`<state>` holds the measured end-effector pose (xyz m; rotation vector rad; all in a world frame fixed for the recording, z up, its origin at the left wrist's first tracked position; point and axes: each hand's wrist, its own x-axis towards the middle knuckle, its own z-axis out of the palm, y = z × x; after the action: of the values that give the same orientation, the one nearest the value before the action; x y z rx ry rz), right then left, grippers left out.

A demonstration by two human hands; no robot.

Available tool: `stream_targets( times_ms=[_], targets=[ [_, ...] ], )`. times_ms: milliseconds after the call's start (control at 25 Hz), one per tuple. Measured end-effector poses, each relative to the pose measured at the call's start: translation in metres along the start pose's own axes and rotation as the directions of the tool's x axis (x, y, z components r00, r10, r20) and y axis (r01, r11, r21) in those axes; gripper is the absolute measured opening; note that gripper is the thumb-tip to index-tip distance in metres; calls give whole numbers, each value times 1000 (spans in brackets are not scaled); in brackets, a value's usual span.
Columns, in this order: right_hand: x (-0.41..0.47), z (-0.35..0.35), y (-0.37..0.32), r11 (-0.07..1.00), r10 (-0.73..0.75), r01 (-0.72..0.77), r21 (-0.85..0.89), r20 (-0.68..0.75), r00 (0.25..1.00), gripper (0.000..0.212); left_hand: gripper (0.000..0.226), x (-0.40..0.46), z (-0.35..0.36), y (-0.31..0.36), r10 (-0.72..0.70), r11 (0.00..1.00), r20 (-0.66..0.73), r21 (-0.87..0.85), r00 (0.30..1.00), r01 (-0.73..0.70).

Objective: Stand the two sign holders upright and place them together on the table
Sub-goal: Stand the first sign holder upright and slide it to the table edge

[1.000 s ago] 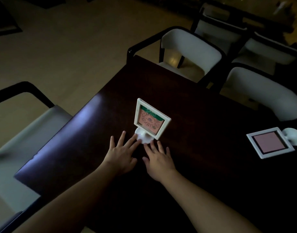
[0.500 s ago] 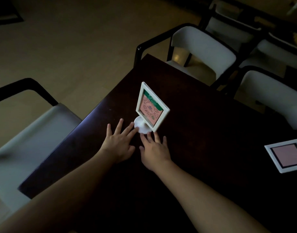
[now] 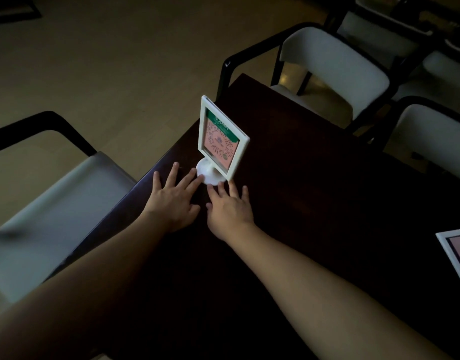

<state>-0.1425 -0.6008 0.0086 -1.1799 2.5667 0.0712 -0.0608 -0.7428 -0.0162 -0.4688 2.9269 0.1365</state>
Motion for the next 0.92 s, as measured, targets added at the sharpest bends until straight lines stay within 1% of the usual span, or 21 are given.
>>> stream_targets(
  times_ms=[240,440,680,840,920],
  targets=[
    [3,-1,-2,999,-36,36,11,21,999,58,79,-5,0,-2,-30,999,-2,-41,1000,30],
    [-15,7,11,996,-46,42,81,50,998,62,82,-12,-3,6,-70,990,-1,-122,998,69],
    [-76,21,56,989,-11,11,145,-3,1000,66,81,-34,-2,45,26,979,-39,-200,999,-33],
    [-119,28,101,991,11,-16,133,39,999,71,82,-41,-1,84,102,964,-20,-244,995,-103],
    [-140,31,124,990,47,-50,131,24,999,73,83,-43,0,106,147,957,-17,-250,989,-146]
  ],
)
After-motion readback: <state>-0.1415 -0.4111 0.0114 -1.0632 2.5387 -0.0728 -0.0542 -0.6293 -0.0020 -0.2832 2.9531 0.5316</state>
